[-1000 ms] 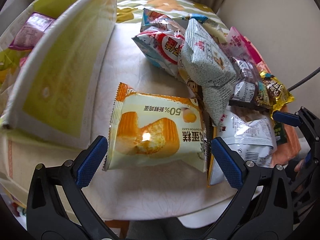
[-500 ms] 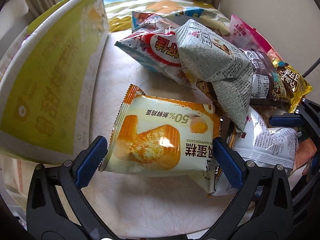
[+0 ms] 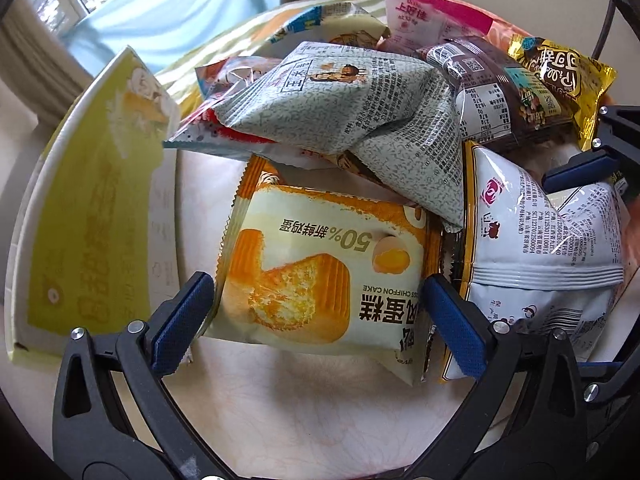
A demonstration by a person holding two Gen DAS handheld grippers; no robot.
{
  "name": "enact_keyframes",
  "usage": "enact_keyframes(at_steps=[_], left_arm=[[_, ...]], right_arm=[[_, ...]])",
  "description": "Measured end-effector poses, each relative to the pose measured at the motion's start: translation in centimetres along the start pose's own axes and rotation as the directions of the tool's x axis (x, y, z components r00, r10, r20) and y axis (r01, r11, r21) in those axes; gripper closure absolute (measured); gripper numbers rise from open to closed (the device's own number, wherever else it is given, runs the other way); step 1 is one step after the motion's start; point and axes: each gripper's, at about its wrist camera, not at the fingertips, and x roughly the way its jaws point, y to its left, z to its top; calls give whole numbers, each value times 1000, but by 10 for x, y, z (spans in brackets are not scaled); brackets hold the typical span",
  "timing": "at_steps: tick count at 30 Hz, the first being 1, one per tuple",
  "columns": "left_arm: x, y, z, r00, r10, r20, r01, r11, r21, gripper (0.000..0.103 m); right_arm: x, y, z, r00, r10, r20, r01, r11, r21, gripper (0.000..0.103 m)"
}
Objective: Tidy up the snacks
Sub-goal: 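Grasp the orange cake packet with the left tool while the right tool grasps the white chip bag, then carry both packets into the cardboard box and open both tools to release them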
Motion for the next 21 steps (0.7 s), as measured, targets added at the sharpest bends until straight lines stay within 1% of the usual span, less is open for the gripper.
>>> enact_keyframes(at_steps=[2, 4, 5, 6, 7, 9, 13, 14, 16, 20, 21], left_arm=[[1, 4, -1, 999, -33, -19, 33, 999, -2, 1], [4, 11, -1, 996, -80, -40, 80, 997, -22, 5], [6, 17, 0, 994, -100, -46, 99, 995, -31, 8], [6, 20, 0, 992, -114, -49, 112, 993, -36, 12], [5, 23, -1, 991, -124, -49, 122, 992, -38, 13], [5, 28, 0, 990, -135, -44, 133, 990, -39, 19], [-1, 40, -1, 987, -157, -37, 155, 986, -53, 27], [-7, 40, -7, 987, -159, -38, 156, 986, -58, 28], [-9, 44, -6, 986, -161, -40, 158, 985, -65, 29], [-12, 52, -7, 986, -157, -55, 152, 985, -80, 30], [-12, 53, -9, 986, -159, -56, 154, 985, -83, 30]], right_arm=[[0, -1, -1, 1000, 7, 2, -7, 1000, 6, 2], [0, -1, 2, 1000, 7, 1, -7, 1000, 3, 3], [0, -2, 3, 1000, 7, 0, -7, 1000, 1, 4], [1, -5, 4, 1000, 7, 0, -7, 1000, -1, 5], [1, -6, 3, 1000, 7, -1, -7, 1000, -1, 6], [0, -7, 3, 1000, 4, -3, -4, 1000, 0, 6], [0, -6, 6, 1000, 4, -1, -4, 1000, 7, 12], [0, -5, 7, 1000, 4, -2, -4, 1000, 8, 12], [-1, -4, 9, 1000, 5, -2, -5, 1000, 7, 17], [-4, -3, 11, 1000, 0, 1, 0, 1000, 2, 22], [-5, -4, 12, 1000, -1, 5, 1, 1000, 1, 25]])
